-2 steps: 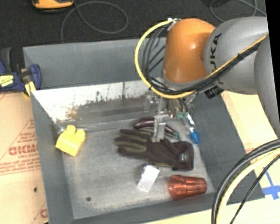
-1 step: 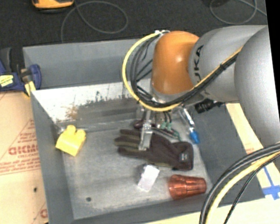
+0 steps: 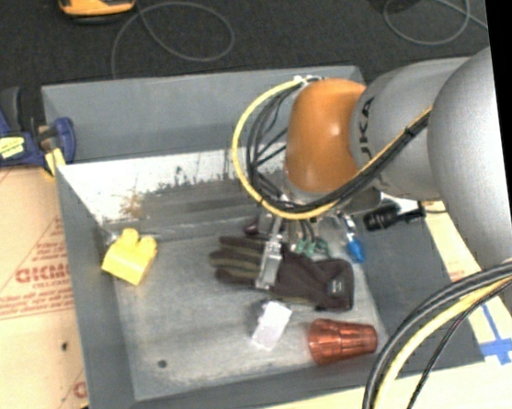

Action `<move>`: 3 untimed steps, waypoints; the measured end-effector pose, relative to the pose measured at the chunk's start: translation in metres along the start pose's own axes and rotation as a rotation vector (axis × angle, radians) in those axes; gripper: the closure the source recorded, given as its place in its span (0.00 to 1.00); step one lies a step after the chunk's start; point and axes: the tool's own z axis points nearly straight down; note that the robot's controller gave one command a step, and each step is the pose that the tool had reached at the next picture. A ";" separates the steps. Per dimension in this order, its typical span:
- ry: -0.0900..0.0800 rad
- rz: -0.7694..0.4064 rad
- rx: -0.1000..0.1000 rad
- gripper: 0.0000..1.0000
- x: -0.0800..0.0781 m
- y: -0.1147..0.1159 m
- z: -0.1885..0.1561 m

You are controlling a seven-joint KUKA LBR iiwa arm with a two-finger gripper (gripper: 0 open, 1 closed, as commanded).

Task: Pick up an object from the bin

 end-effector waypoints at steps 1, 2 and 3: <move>-0.002 -0.111 0.000 0.00 -0.009 0.000 0.048; -0.004 0.141 -0.002 1.00 0.005 0.000 0.053; -0.004 0.141 -0.002 1.00 0.005 0.000 0.053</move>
Offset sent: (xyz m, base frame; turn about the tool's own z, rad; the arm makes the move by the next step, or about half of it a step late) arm -0.0060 0.0021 -0.0551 0.1445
